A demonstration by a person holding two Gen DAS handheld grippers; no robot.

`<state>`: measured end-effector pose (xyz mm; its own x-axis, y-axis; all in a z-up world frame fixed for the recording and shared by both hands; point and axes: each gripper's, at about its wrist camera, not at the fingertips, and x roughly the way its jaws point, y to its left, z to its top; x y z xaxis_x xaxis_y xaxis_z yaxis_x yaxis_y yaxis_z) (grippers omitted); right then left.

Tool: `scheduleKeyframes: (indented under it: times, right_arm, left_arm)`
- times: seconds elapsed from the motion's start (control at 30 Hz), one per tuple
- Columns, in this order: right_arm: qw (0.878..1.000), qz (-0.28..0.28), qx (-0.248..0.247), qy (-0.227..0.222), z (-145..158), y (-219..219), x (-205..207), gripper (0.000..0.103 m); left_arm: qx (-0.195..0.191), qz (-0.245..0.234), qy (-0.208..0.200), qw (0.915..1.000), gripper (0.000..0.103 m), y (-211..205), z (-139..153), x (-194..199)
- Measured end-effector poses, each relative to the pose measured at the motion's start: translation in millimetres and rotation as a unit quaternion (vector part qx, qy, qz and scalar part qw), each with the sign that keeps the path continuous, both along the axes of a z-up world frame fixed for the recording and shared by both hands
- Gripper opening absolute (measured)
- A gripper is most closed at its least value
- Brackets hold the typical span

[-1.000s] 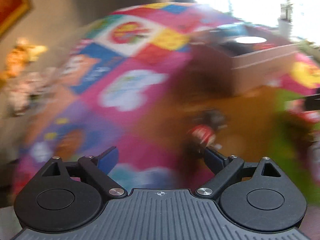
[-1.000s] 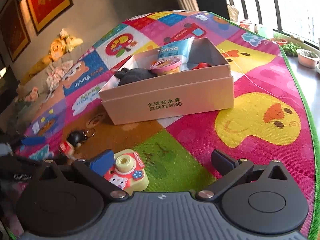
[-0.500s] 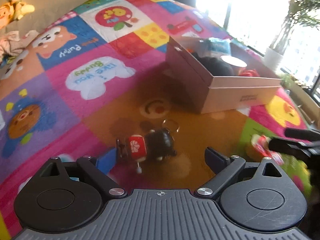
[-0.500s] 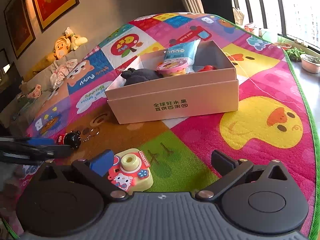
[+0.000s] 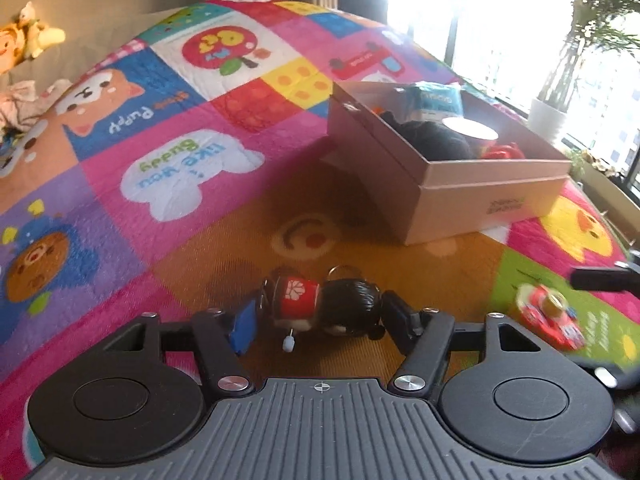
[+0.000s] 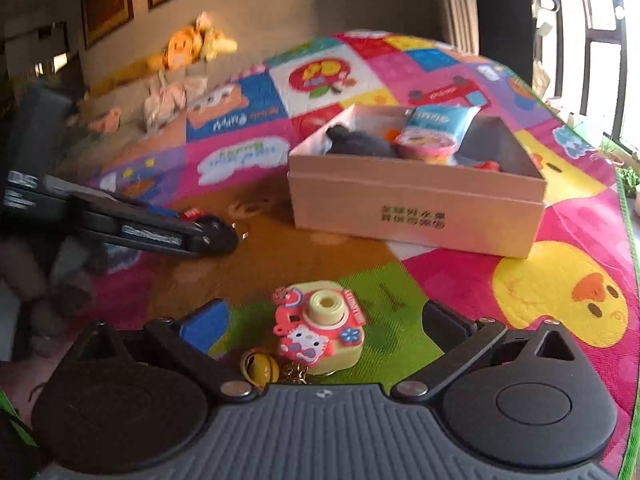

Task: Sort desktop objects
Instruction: 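Grasp the black-haired doll keychain with the left tool while the right holds the pink toy, then lower both toys into the white box and open both tools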

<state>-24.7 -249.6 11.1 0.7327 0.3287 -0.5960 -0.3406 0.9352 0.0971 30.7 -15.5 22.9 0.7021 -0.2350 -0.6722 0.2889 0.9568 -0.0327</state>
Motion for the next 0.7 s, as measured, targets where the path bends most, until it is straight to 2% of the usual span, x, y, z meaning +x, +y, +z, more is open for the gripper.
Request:
scheduleKeyframes:
  times: [0.07,0.13,0.23,0.37,0.47,0.57,0.7]
  right_arm:
    - [1.000,0.009,-0.010,0.007,-0.9,3.9,2.1,0.081]
    - [0.999,0.018,-0.026,0.017,-3.2,9.3,3.3,0.073]
    - [0.998,0.023,-0.055,0.012,-2.2,14.9,1.5,0.046]
    - [0.996,0.039,-0.073,0.027,7.9,11.6,-1.1,0.046]
    - [0.996,0.050,-0.073,0.024,28.0,-0.1,-8.1,0.045]
    - [0.997,0.044,-0.056,-0.007,67.9,-19.8,-15.7,0.044]
    - [0.996,0.016,-0.026,-0.080,131.3,-47.2,-21.8,0.044]
  left_arm:
    - [0.003,-0.010,-0.005,0.9999,0.070,2.7,3.5,-13.2]
    - [0.001,-0.018,-0.007,0.9998,0.070,5.5,7.2,-28.6]
    - [-0.002,-0.029,-0.006,0.9996,0.070,7.4,10.5,-47.7]
    - [0.003,-0.045,-0.016,0.9988,0.070,6.0,16.9,-67.0]
    - [-0.010,-0.054,-0.039,0.9977,0.070,5.5,35.9,-72.7]
    - [-0.018,-0.074,-0.091,0.9929,0.070,0.0,68.0,-72.7]
    - [-0.012,-0.097,-0.181,0.9786,0.070,-17.4,110.6,-60.5]
